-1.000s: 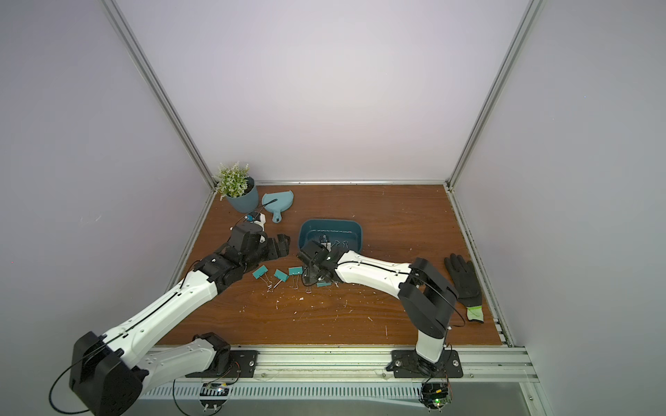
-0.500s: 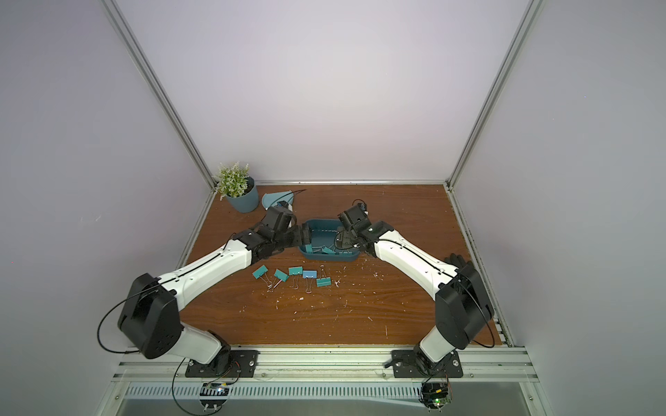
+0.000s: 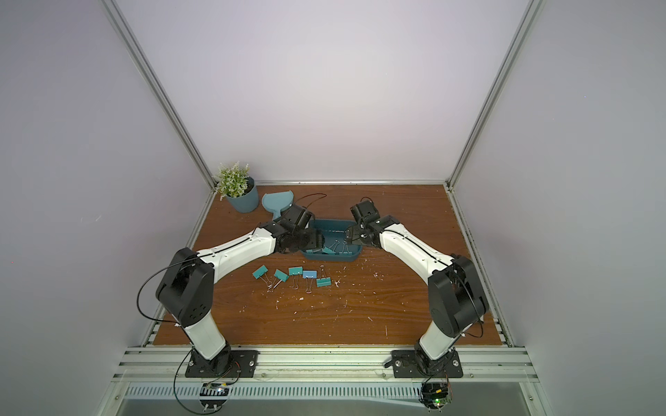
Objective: Take out the binder clips from the storage box
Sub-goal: Pick up the storage box at the center of the board.
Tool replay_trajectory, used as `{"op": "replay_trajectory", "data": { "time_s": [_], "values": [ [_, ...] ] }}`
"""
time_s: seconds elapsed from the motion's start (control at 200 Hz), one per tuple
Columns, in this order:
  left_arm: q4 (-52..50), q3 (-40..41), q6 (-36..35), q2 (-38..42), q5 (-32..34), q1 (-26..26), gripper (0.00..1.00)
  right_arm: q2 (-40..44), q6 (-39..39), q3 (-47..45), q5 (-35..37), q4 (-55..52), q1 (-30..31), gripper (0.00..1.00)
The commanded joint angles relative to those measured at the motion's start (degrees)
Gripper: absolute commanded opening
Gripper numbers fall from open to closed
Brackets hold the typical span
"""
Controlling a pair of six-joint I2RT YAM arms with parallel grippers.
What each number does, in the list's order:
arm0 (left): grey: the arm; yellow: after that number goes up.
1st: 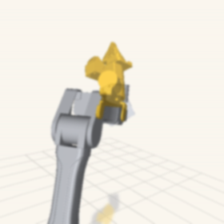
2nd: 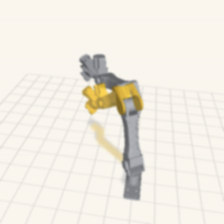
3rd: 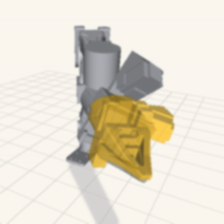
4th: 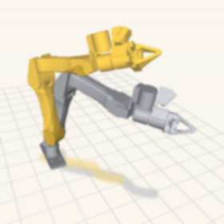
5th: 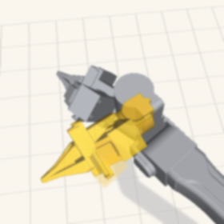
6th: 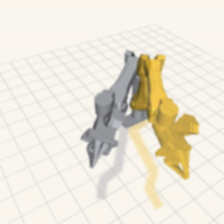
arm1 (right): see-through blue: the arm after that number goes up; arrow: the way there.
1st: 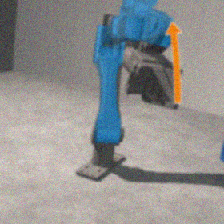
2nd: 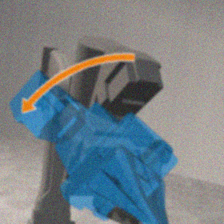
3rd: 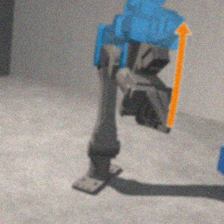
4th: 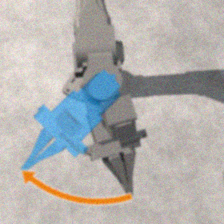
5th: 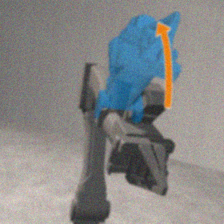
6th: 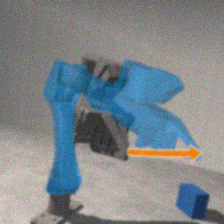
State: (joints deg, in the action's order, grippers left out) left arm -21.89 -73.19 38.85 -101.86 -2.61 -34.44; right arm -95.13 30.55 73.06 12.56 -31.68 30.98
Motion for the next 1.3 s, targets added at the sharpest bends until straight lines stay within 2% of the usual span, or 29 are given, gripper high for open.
{"op": "replay_trajectory", "data": {
  "time_s": [0.0, 0.1, 0.35, 0.48, 0.726, 0.936, 1.066, 1.126, 1.296],
  "values": [
    [-3.2, -2.5, -0.5, -0.6, 0.0, -0.6, 0.85, -0.4, -2.4, 1.5, -2.2, 1.4, -0.4, 0.94],
    [-4.2, -3.7, -1.2, -0.3, 1.9, -0.5, 0.86, -2.8, -3.0, 1.7, -3.2, 1.8, -0.6, 0.87],
    [-5.9, -4.7, -1.9, 2.8, 6.0, 0.6, 0.91, -10.8, -3.5, 5.7, -5.1, 2.1, -1.5, 0.51],
    [-5.9, -3.9, -2.1, 5.2, 6.0, 2.5, 0.93, -13.8, -4.0, 8.3, -5.0, 0.1, -2.1, 0.38],
    [-5.8, -2.0, -2.3, 8.4, 6.9, 3.8, 0.95, -17.4, -5.2, 14.9, -4.8, -7.5, -3.8, 0.00],
    [-5.1, 0.1, -4.5, 11.7, 7.4, 4.9, 0.96, -20.5, -7.3, 26.9, -5.5, -21.6, -5.2, 0.00],
    [-3.5, 2.5, -6.1, 15.9, 8.0, 6.3, 0.99, -22.0, -9.1, 30.3, -17.5, -30.1, -8.7, 0.00],
    [-2.4, 3.6, -7.0, 18.0, 8.7, 6.7, 1.00, -21.6, -10.3, 29.1, -23.5, -32.1, -9.8, 0.00],
    [0.1, 6.7, -9.1, 23.2, 9.4, 7.3, 1.00, -16.3, -9.8, 22.8, -34.3, -33.7, -10.2, 0.00]
  ]
}}
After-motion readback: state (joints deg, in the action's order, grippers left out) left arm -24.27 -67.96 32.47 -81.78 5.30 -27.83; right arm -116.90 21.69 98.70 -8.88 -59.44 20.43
